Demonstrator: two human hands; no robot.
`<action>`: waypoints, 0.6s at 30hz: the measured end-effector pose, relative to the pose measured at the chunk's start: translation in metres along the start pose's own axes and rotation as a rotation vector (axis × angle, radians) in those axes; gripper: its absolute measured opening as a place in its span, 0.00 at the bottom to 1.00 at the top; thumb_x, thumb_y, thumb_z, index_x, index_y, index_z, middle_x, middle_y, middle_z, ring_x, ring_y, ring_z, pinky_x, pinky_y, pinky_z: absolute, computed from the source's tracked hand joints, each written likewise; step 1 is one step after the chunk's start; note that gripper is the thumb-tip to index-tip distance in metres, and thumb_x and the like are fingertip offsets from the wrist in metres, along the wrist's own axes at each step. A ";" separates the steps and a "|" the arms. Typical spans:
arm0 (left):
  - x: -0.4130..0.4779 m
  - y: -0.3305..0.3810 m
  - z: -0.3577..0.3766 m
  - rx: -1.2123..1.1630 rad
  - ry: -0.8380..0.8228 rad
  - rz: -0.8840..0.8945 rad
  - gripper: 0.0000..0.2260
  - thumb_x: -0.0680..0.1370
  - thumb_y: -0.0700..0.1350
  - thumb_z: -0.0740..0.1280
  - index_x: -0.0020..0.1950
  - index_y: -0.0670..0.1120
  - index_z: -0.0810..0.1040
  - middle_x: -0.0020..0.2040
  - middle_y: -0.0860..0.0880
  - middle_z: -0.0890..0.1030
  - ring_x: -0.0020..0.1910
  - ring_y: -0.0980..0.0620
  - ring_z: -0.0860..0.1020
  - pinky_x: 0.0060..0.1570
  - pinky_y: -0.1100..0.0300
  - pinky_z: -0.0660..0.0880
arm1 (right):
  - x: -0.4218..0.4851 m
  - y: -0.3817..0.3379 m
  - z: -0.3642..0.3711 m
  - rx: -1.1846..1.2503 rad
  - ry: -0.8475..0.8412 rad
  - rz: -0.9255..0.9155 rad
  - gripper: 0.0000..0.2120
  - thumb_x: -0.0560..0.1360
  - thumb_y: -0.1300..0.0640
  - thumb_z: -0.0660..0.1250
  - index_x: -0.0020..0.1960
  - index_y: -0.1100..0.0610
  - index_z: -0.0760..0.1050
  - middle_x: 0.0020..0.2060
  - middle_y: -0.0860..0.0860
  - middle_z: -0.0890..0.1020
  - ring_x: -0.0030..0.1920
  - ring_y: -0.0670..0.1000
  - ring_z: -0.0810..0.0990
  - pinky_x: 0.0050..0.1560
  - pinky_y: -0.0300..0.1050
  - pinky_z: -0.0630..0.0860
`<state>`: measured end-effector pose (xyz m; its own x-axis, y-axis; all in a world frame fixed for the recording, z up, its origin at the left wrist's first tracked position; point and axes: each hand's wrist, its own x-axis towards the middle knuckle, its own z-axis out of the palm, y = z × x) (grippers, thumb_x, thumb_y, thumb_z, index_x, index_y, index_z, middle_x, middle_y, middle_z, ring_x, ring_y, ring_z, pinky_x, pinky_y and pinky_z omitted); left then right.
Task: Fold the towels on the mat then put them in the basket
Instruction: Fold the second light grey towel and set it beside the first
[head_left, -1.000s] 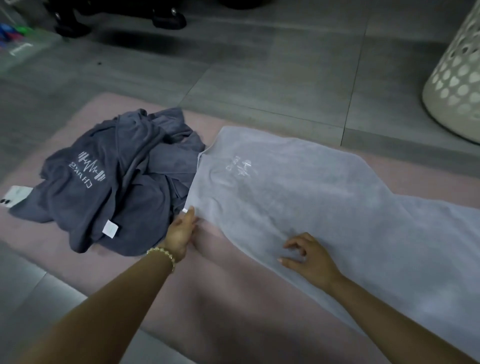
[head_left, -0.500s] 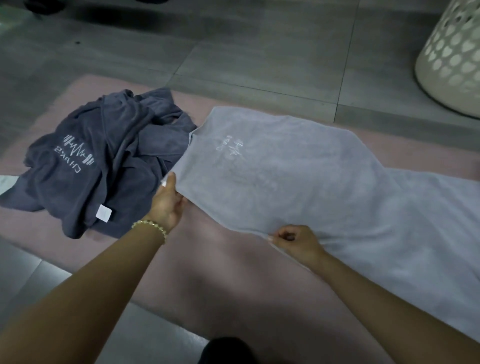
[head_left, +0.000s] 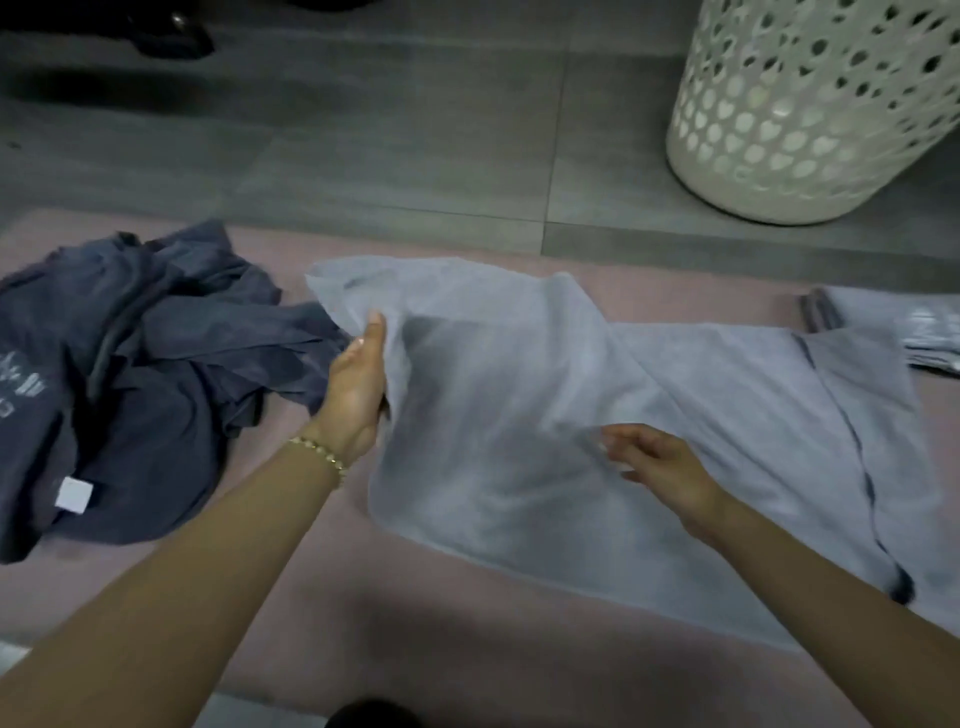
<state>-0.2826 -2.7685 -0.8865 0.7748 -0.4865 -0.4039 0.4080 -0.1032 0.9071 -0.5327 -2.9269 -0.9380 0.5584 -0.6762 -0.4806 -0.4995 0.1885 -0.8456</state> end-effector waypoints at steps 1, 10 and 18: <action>-0.003 -0.008 0.025 -0.011 -0.057 -0.012 0.17 0.80 0.57 0.58 0.53 0.46 0.79 0.51 0.43 0.81 0.50 0.44 0.79 0.50 0.55 0.75 | -0.003 0.006 -0.022 -0.026 0.047 -0.013 0.08 0.76 0.60 0.66 0.55 0.58 0.79 0.48 0.52 0.81 0.47 0.49 0.79 0.44 0.33 0.76; -0.096 -0.091 0.216 0.109 -0.577 -0.296 0.19 0.79 0.56 0.60 0.55 0.42 0.77 0.47 0.40 0.78 0.47 0.44 0.78 0.43 0.59 0.77 | -0.052 0.081 -0.183 -0.235 0.531 -0.067 0.05 0.75 0.60 0.68 0.50 0.59 0.77 0.47 0.55 0.80 0.42 0.51 0.79 0.38 0.28 0.73; -0.100 -0.150 0.225 0.338 -0.415 -0.226 0.09 0.79 0.45 0.65 0.42 0.42 0.78 0.33 0.48 0.78 0.33 0.53 0.75 0.31 0.64 0.70 | -0.086 0.150 -0.237 -0.260 0.677 0.230 0.23 0.69 0.58 0.75 0.60 0.68 0.74 0.50 0.62 0.79 0.49 0.61 0.77 0.51 0.46 0.70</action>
<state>-0.5303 -2.8996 -0.9551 0.4044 -0.7122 -0.5738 0.3118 -0.4824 0.8186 -0.8120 -3.0092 -0.9683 -0.0651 -0.9453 -0.3195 -0.7410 0.2603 -0.6190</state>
